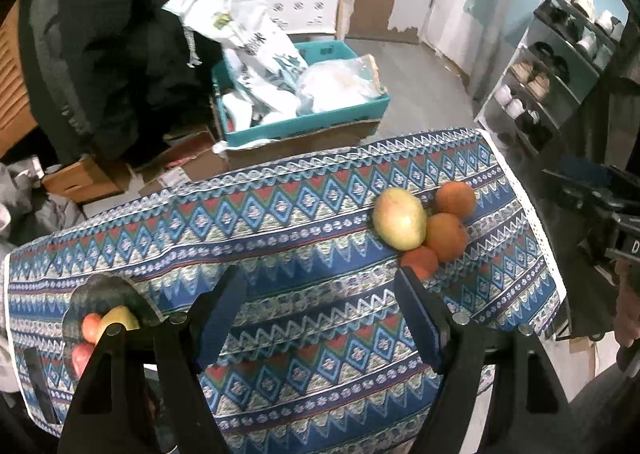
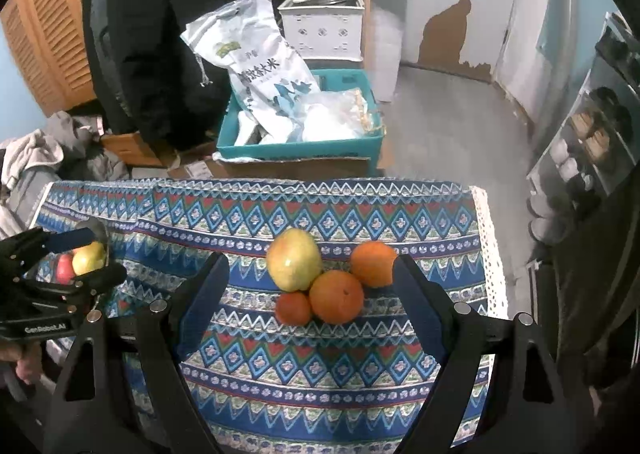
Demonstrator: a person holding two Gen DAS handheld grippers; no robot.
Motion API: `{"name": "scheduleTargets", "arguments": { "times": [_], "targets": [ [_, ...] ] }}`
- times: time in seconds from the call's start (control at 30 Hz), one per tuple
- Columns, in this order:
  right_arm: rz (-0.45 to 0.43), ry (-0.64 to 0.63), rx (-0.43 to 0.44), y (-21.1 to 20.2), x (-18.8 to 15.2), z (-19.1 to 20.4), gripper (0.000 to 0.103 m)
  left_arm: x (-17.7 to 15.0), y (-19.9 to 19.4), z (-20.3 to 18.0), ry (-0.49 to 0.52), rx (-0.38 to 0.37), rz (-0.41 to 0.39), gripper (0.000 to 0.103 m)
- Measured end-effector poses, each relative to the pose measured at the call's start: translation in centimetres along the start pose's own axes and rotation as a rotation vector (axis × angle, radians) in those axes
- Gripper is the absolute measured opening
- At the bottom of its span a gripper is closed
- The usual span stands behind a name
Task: Organize fruits
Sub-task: 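Bring the left tool to a yellow pear while the right tool approaches an orange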
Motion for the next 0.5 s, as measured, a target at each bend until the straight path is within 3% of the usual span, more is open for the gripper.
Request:
{"name": "scheduleTargets", "arguments": {
  "times": [0.33,0.5],
  "targets": [
    [0.105,-0.034,-0.022,4.1,1.1,-2.6,0.084,4.0,4.8,-3.6,0.079,-0.029,0.061,0.078],
    [0.158,-0.014,-0.018,6.7,1.1,-4.8,0.084,4.6,8.4,-4.8,0.066,-0.057,0.118,0.078]
  ]
}}
Point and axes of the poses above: each gripper's, at about its wrist camera, not at the fingertips, and y roughly the way its jaws point, z to its left, x to its top, the point moved 4 cm from there along y, roughly the way its jaws point, and after that the axes turned 2 degrees about -z, right-handed, at the moved point
